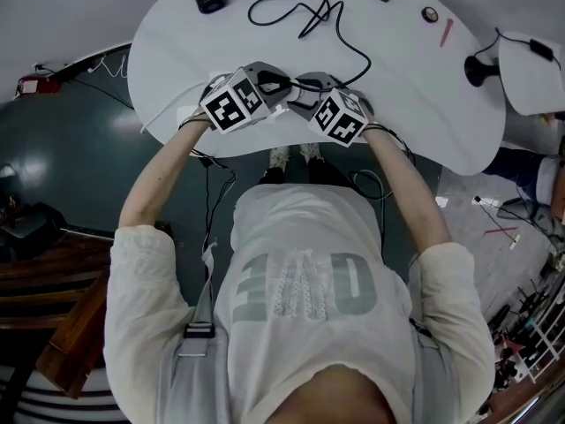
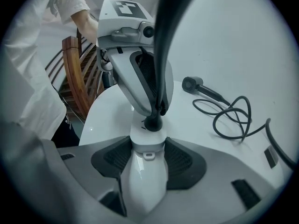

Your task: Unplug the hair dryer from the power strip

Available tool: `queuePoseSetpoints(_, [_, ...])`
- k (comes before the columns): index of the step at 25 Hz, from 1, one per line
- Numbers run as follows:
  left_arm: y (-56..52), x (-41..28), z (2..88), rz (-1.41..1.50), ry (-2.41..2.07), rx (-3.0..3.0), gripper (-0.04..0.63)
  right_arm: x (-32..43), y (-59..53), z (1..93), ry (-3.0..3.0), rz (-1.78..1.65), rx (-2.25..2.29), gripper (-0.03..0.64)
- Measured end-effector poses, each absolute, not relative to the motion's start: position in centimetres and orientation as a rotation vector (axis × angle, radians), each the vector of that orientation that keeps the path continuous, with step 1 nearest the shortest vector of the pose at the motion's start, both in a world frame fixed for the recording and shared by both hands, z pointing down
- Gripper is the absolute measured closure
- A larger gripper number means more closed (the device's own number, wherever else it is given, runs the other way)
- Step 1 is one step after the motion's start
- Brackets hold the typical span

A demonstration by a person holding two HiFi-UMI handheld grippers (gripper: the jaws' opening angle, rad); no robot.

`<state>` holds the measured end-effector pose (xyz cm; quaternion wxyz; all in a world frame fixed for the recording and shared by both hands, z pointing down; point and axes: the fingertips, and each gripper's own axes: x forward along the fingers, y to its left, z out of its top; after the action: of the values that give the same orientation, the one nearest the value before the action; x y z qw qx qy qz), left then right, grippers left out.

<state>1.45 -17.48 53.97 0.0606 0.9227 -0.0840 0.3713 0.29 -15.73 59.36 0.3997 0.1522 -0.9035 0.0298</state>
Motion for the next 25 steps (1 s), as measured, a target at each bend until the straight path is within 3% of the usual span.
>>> queuePoseSetpoints(3, [-17.7,1.3,53.7,1.009,-0.337,2.732,0.54,0.3,-15.7,59.4,-2.282,0.083,0.374,0.38])
queuePoseSetpoints(10, [-17.2,1.3,53.1,1.041,-0.344,2.852,0.543,0.2,-15.7,59.5,-2.294,0.077,0.346,0.38])
queuePoseSetpoints(14, [-19.1,2.2,44.7,0.587,-0.464,2.953,0.541,0.5,-15.8,59.5,-2.293,0.095,0.346,0.382])
queuePoseSetpoints(16, [-19.8,2.4,41.1,0.499,-0.478,3.005,0.541,0.4,-15.8,59.6,-2.28,0.097,0.341,0.38])
queuePoseSetpoints(25, [-18.9,2.2,40.6,0.513,-0.522,3.028,0.541,0.3,-15.7,59.6,-2.252,0.096,0.337,0.38])
